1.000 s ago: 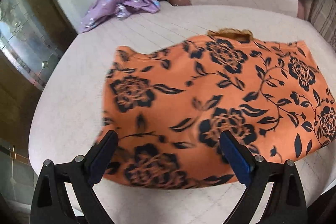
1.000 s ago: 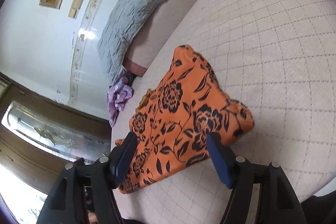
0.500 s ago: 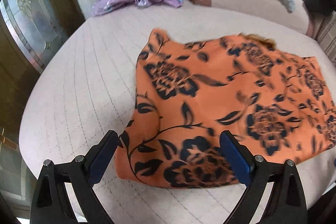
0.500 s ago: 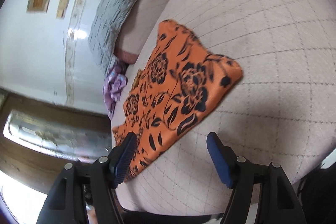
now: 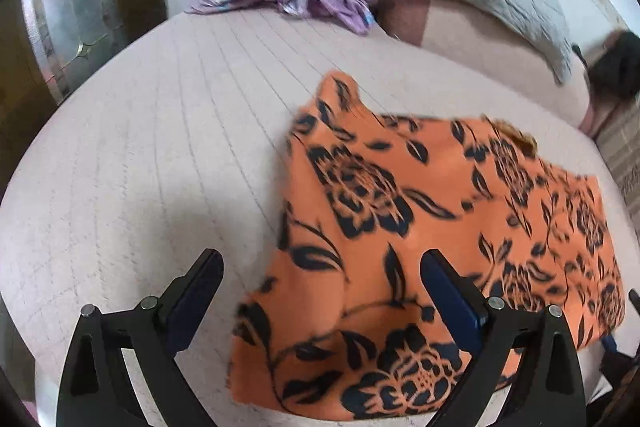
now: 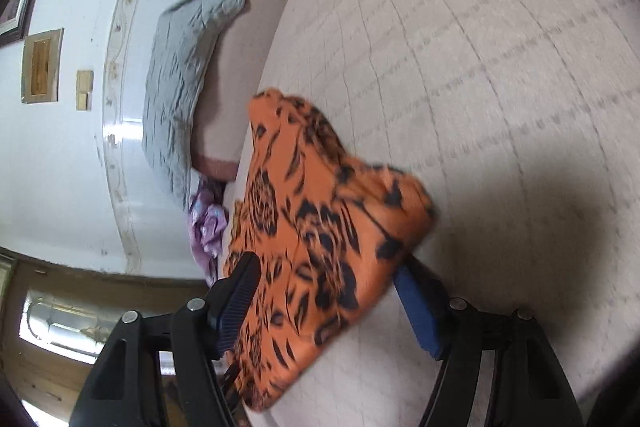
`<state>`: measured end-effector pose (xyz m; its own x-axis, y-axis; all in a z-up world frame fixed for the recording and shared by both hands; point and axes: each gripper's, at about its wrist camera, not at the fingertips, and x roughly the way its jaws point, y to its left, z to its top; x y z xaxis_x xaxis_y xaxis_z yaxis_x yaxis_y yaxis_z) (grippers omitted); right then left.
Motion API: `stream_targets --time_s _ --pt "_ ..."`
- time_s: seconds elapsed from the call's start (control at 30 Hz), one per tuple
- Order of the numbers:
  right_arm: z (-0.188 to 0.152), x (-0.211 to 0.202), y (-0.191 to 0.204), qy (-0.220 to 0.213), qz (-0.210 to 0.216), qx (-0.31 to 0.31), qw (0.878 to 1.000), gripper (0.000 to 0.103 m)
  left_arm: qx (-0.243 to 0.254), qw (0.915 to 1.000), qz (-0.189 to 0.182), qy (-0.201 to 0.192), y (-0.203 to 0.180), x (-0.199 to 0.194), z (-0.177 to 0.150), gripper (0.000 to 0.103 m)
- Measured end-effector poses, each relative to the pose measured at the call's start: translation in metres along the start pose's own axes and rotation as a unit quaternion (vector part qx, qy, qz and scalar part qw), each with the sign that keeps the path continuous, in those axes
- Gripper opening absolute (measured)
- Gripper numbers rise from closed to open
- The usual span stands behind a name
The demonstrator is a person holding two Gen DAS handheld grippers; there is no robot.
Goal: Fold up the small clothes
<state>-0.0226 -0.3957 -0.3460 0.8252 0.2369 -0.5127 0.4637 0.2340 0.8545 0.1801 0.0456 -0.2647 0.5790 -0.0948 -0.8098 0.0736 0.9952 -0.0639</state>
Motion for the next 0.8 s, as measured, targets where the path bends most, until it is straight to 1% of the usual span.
stream_targets --time_s 0.03,0.07,0.1,0.13,0.17,0.2,0.23,0.27,0.33,0.4,0.5,0.57,0.63,0.7,0.8 --pt "0.001 0.003 0.004 -0.004 -0.006 -0.006 1.0 0.073 -0.002 0.9999 0.009 -0.005 0.002 -0.001 0.002 0.1" --pt "0.001 0.007 0.01 -0.01 -0.019 -0.02 1.0 0.073 0.002 0.9996 0.027 -0.004 0.002 0.001 0.002 0.1" --pt "0.003 0.012 0.017 -0.014 -0.032 -0.032 0.999 0.073 0.011 0.9989 0.045 0.003 0.001 0.006 0.002 0.099" --pt "0.003 0.017 0.022 -0.019 -0.044 -0.045 0.998 0.071 0.029 0.9972 0.066 0.021 -0.002 0.014 0.0 0.1" --pt "0.004 0.023 0.029 -0.024 -0.062 -0.066 0.996 0.07 0.036 0.9965 0.068 0.032 -0.004 0.02 0.0 0.1" --pt "0.005 0.03 0.034 -0.025 -0.075 -0.077 0.994 0.059 0.036 0.9967 0.061 0.04 -0.002 0.023 0.0 0.1" --pt "0.007 0.037 0.037 -0.022 -0.094 -0.089 0.991 0.033 0.033 0.9972 0.055 0.039 -0.001 0.023 0.0 0.1" --pt "0.01 0.046 0.038 -0.008 -0.105 -0.092 0.99 0.026 0.033 0.9974 0.052 0.039 0.0 0.023 0.002 0.1" --pt "0.013 0.05 0.044 -0.009 -0.112 -0.095 0.989 0.024 0.028 0.9979 0.045 0.038 0.005 0.02 0.005 0.1" --pt "0.012 0.049 0.063 -0.011 -0.126 -0.129 0.984 0.022 0.016 0.9985 0.043 0.03 0.016 0.014 0.008 0.099" --pt "0.006 0.041 0.092 -0.011 -0.119 -0.176 0.977 0.02 0.0 0.9979 0.063 0.01 0.031 0.005 0.016 0.099" --pt "0.0 0.034 0.11 -0.009 -0.111 -0.196 0.974 0.02 -0.011 0.9977 0.067 0.004 0.042 0.002 0.02 0.099" --pt "-0.009 0.033 0.134 -0.005 -0.104 -0.221 0.97 0.02 -0.021 0.9972 0.072 -0.001 0.052 -0.002 0.023 0.099" --pt "-0.024 0.033 0.161 0.001 -0.095 -0.257 0.962 0.02 -0.028 0.9962 0.081 -0.009 0.062 -0.003 0.026 0.099" --pt "-0.06 0.04 0.205 0.018 -0.077 -0.313 0.947 0.02 -0.047 0.9938 0.098 -0.025 0.078 -0.013 0.03 0.099"
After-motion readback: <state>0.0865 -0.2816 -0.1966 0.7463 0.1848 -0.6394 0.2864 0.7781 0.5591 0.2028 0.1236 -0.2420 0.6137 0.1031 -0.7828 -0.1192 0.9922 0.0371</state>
